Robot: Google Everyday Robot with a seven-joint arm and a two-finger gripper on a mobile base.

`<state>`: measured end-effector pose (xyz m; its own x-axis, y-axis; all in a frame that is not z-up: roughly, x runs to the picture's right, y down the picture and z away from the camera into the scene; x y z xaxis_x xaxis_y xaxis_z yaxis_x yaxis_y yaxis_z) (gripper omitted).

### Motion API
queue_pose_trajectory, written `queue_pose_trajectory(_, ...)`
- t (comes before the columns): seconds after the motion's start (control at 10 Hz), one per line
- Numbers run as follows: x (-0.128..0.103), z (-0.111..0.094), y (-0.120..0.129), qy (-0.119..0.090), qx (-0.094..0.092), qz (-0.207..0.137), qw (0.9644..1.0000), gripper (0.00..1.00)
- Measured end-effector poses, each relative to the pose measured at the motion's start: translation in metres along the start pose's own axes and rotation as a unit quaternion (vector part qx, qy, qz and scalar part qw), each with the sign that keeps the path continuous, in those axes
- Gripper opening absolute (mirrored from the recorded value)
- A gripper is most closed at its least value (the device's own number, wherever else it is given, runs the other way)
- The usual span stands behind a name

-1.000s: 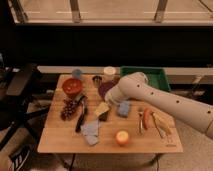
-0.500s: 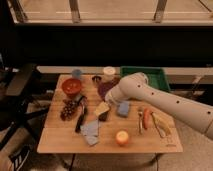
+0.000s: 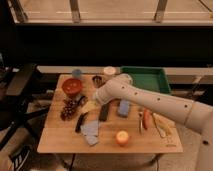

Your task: Wipe table surface with brush

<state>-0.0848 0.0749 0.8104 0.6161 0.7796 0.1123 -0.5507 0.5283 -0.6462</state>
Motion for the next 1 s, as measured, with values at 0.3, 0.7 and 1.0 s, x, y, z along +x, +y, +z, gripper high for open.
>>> queue_pose_trajectory(0.3, -0.009, 0.039, -0.003, -0.002, 0.001, 0.013, 0.9999, 0.80)
queue_pose_trajectory(0.7, -0.007, 0.064, 0.005, -0.006, 0.036, 0.069, 0.9970, 0.80)
queue_pose_trajectory(1.0, -0.005, 0.066, 0.006, -0.009, 0.040, 0.081, 0.9958, 0.80)
